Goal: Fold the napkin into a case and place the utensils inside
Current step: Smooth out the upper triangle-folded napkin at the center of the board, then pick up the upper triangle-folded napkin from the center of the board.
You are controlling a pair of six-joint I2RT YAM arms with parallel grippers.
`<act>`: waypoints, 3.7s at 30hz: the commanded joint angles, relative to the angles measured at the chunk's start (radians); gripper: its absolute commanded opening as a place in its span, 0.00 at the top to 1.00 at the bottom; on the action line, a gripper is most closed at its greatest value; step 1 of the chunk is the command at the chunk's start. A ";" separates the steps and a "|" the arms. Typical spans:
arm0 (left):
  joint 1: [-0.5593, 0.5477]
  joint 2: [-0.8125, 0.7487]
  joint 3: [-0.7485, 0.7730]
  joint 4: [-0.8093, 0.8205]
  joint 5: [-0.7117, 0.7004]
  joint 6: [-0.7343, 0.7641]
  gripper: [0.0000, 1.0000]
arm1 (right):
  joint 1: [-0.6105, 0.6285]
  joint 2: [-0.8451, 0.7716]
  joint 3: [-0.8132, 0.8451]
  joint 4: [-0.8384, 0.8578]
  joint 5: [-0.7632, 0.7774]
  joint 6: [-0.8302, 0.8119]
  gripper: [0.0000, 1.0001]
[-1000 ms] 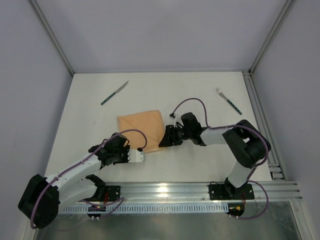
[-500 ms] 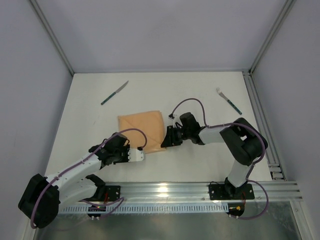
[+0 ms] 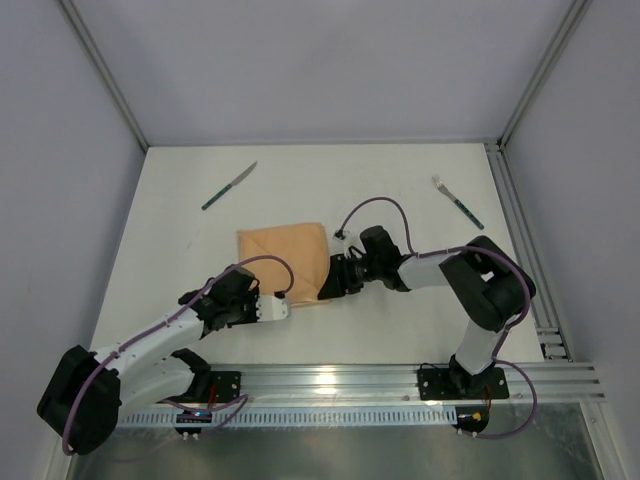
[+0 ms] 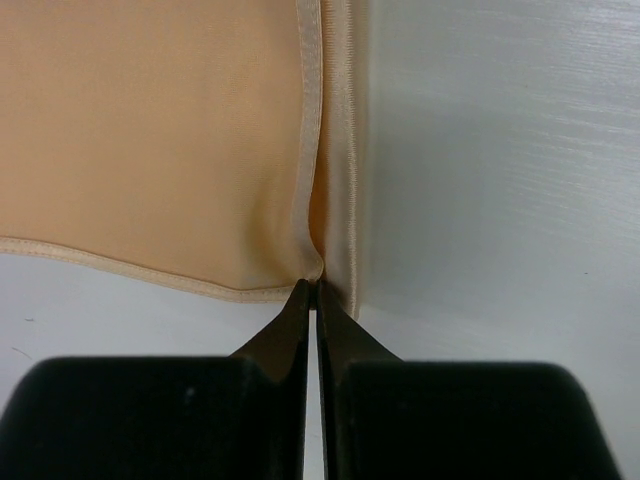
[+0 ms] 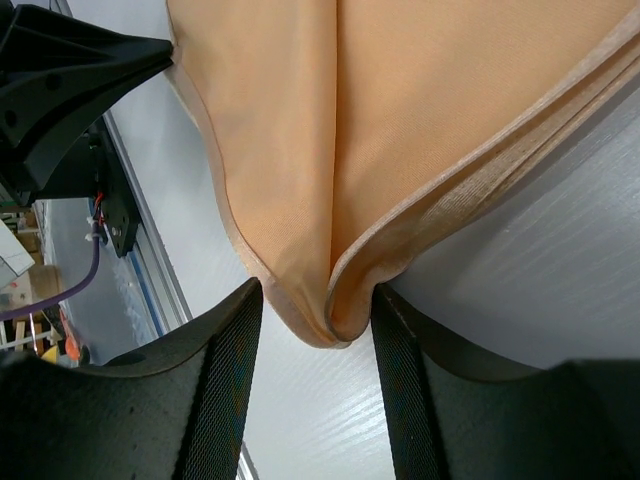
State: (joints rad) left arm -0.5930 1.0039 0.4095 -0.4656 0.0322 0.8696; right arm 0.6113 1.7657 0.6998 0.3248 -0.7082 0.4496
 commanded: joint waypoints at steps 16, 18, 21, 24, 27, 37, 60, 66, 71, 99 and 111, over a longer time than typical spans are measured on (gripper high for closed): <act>0.005 -0.021 -0.021 0.036 -0.021 -0.049 0.90 | 0.011 0.098 -0.052 -0.081 0.121 -0.097 0.78; 0.005 -0.040 -0.017 0.025 -0.012 -0.052 0.74 | 0.010 0.092 -0.049 -0.085 0.119 -0.095 0.81; 0.005 -0.082 0.009 -0.030 0.037 -0.058 0.59 | 0.011 0.072 -0.046 -0.096 0.110 -0.083 0.86; 0.005 -0.141 0.051 -0.109 0.102 -0.061 0.46 | 0.011 0.048 -0.046 -0.101 0.093 -0.063 0.91; 0.005 -0.194 0.071 -0.159 0.114 -0.049 0.35 | 0.010 0.026 -0.030 -0.124 0.075 -0.032 0.96; -0.059 -0.128 0.008 0.063 0.054 -0.092 0.01 | 0.013 -0.060 0.010 -0.118 0.013 0.185 0.96; -0.464 0.396 -0.130 0.970 -0.418 -0.136 0.17 | 0.013 -0.153 0.000 -0.007 0.085 0.494 0.96; -0.470 0.325 -0.263 1.024 -0.526 -0.061 0.33 | 0.013 -0.172 0.009 -0.049 0.092 0.465 0.96; -0.467 0.089 -0.346 0.878 -0.607 -0.023 0.43 | 0.013 -0.172 0.012 -0.061 0.093 0.445 0.96; -0.183 -0.045 -0.247 0.586 -0.364 -0.016 1.00 | 0.013 -0.146 0.003 -0.033 0.072 0.419 0.96; -0.183 -0.113 0.015 0.269 -0.337 -0.073 1.00 | -0.001 -0.202 0.044 -0.119 0.078 0.356 0.96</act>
State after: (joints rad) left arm -0.7784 0.8848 0.3611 -0.1001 -0.3309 0.8173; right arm 0.6174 1.6138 0.7055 0.2203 -0.6250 0.8391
